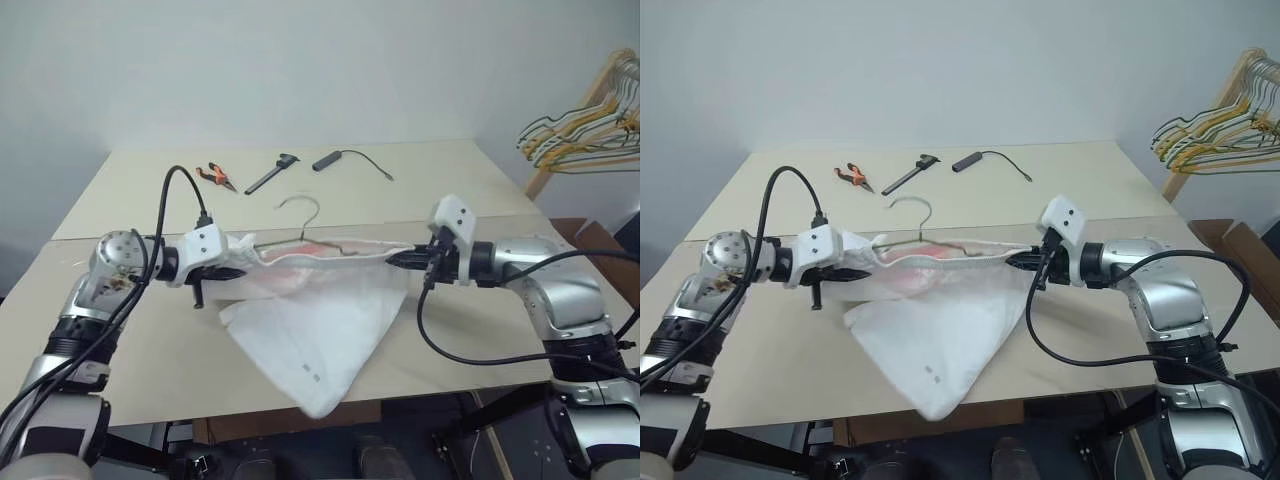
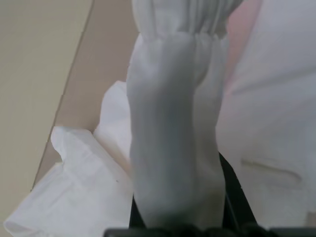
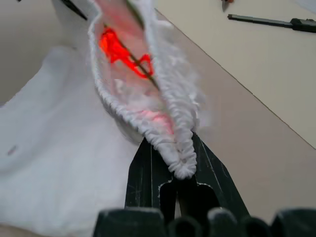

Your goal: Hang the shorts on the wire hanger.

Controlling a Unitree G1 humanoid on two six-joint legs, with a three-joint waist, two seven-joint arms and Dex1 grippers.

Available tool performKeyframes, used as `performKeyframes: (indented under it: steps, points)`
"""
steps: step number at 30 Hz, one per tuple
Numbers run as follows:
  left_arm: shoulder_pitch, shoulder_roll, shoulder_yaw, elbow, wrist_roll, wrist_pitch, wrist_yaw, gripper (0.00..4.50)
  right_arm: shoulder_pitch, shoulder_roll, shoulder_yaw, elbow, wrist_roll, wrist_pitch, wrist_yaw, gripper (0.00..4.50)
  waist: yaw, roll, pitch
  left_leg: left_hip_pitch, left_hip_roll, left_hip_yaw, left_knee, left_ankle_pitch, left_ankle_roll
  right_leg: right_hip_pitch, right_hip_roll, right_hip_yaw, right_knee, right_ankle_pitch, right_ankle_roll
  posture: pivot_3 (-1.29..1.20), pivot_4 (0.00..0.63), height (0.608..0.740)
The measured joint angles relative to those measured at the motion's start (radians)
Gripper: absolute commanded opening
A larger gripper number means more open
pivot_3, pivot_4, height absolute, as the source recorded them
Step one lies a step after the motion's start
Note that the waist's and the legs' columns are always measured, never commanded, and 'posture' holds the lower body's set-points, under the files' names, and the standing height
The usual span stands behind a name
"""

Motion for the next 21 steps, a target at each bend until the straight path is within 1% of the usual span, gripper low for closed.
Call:
performKeyframes:
  steps: [3,5,9,12,14,15,16,21]
  points:
    - [-0.013,-0.015,0.001,0.007,-0.008,0.001,-0.004,0.00,0.014,0.000,0.048,-0.042,-0.040,0.008,-0.044,0.02,-0.004,0.000,0.000,0.000,0.000,0.001,0.000,0.000,0.000,-0.001,0.000,0.000,0.000,0.000,0.000,-0.06,0.000,0.740]
    - [-0.013,-0.016,0.002,0.010,-0.021,0.001,-0.016,0.00,0.014,0.001,0.076,-0.048,-0.087,0.018,-0.099,0.02,-0.009,0.000,0.000,0.000,0.000,0.001,0.000,0.000,0.000,-0.001,0.000,0.000,0.000,0.000,0.000,-0.06,0.000,0.740]
    - [-0.013,-0.023,0.003,0.011,-0.041,-0.001,-0.033,0.00,0.014,0.057,0.111,-0.057,-0.161,0.056,-0.226,0.02,-0.012,0.000,0.000,0.000,0.000,0.000,0.000,0.000,0.000,-0.001,0.000,0.000,0.001,0.000,0.000,-0.07,0.000,0.740]
    - [-0.013,-0.031,0.003,0.011,-0.045,-0.001,-0.045,0.00,0.014,0.060,0.162,-0.100,-0.221,0.061,-0.277,0.02,-0.011,0.000,0.000,0.000,0.000,0.000,0.000,0.000,0.000,-0.001,0.000,0.000,0.000,0.000,0.000,-0.07,0.000,0.740]
    - [-0.013,-0.032,0.003,0.011,-0.046,-0.001,-0.057,0.00,0.014,0.076,0.181,-0.105,-0.257,0.066,-0.314,0.65,-0.011,0.000,0.000,-0.001,0.000,0.000,0.000,0.000,0.000,-0.001,0.000,0.000,0.000,0.000,0.000,-0.07,0.000,0.740]
    - [-0.013,-0.032,0.003,0.011,-0.046,-0.001,-0.060,0.00,0.014,0.081,0.181,-0.107,-0.262,0.071,-0.322,0.90,-0.011,0.000,0.000,-0.001,0.000,0.000,0.000,0.000,0.000,-0.001,0.000,0.000,0.000,0.000,0.000,-0.07,0.000,0.740]
    - [-0.014,-0.032,0.003,0.011,-0.046,-0.001,-0.063,0.00,0.014,0.077,0.179,-0.115,-0.261,0.072,-0.318,1.26,-0.011,0.000,0.000,-0.001,0.000,0.000,0.000,0.000,0.000,-0.001,0.000,0.000,0.000,0.000,0.000,-0.07,0.000,0.740]
    - [-0.023,-0.033,0.004,0.014,-0.046,-0.004,-0.063,0.00,0.037,-0.004,0.156,-0.205,-0.224,0.053,-0.234,3.03,-0.009,0.000,0.000,-0.001,0.000,0.000,0.000,0.000,0.000,0.000,0.000,0.000,-0.001,0.000,0.000,-0.07,0.000,0.740]
